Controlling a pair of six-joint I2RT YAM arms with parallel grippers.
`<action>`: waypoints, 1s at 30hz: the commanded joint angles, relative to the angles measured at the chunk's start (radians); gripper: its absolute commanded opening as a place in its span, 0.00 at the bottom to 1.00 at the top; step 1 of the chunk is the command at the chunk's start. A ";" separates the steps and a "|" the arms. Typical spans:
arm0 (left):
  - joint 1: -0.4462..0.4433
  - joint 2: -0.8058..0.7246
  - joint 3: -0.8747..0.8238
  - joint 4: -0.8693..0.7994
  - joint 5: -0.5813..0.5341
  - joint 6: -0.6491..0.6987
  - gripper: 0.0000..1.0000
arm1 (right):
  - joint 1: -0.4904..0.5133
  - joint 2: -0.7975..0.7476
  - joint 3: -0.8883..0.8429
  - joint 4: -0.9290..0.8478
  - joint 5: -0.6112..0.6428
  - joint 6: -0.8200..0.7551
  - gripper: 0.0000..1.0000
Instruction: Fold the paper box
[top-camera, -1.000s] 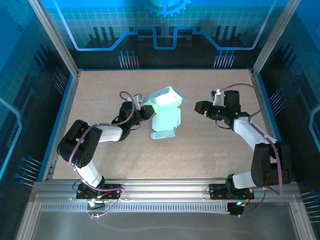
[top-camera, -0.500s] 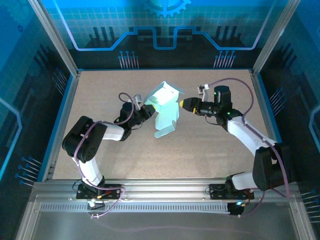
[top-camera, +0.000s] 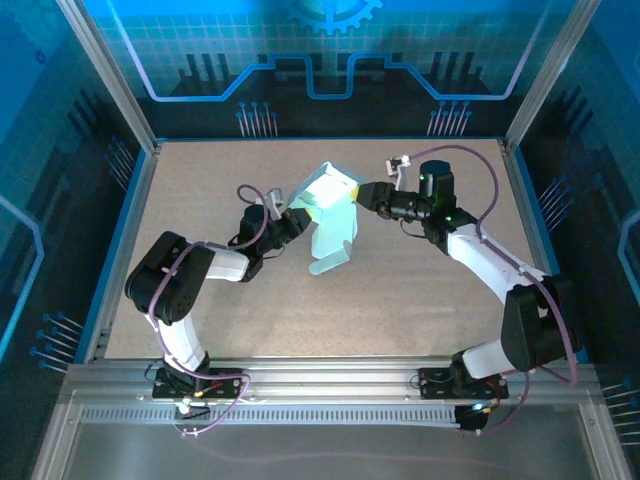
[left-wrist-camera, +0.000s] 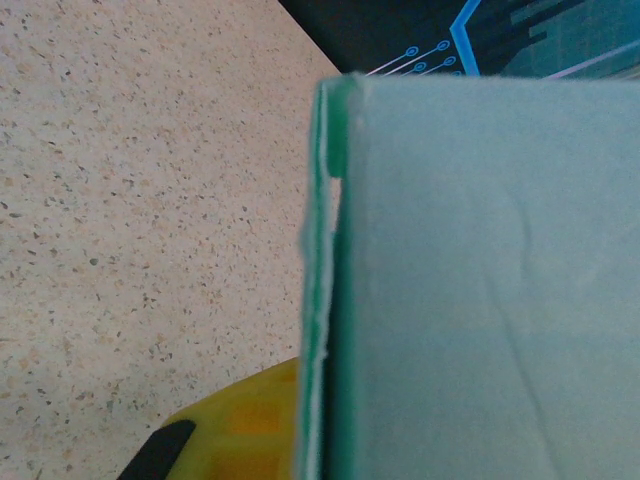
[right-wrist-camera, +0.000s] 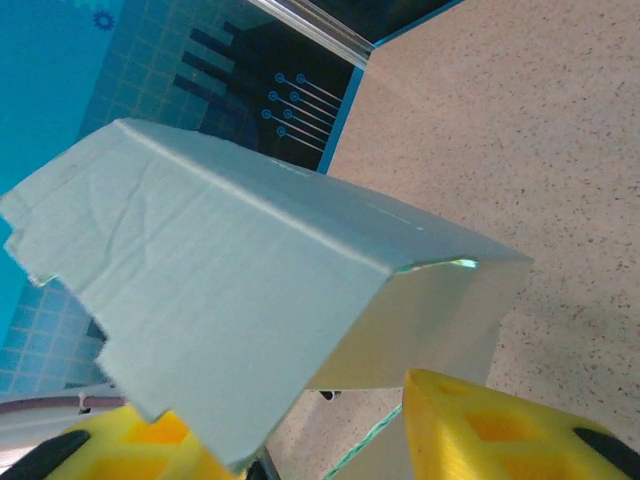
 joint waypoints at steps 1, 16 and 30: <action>0.005 -0.025 0.002 0.009 0.003 -0.009 0.00 | 0.005 -0.021 -0.009 0.032 0.034 -0.001 0.49; 0.005 -0.013 0.031 -0.018 0.010 -0.039 0.00 | -0.029 -0.019 -0.111 0.208 0.025 0.154 0.44; 0.005 -0.028 0.040 -0.031 0.017 -0.017 0.00 | -0.011 0.056 -0.049 0.259 -0.005 0.239 0.41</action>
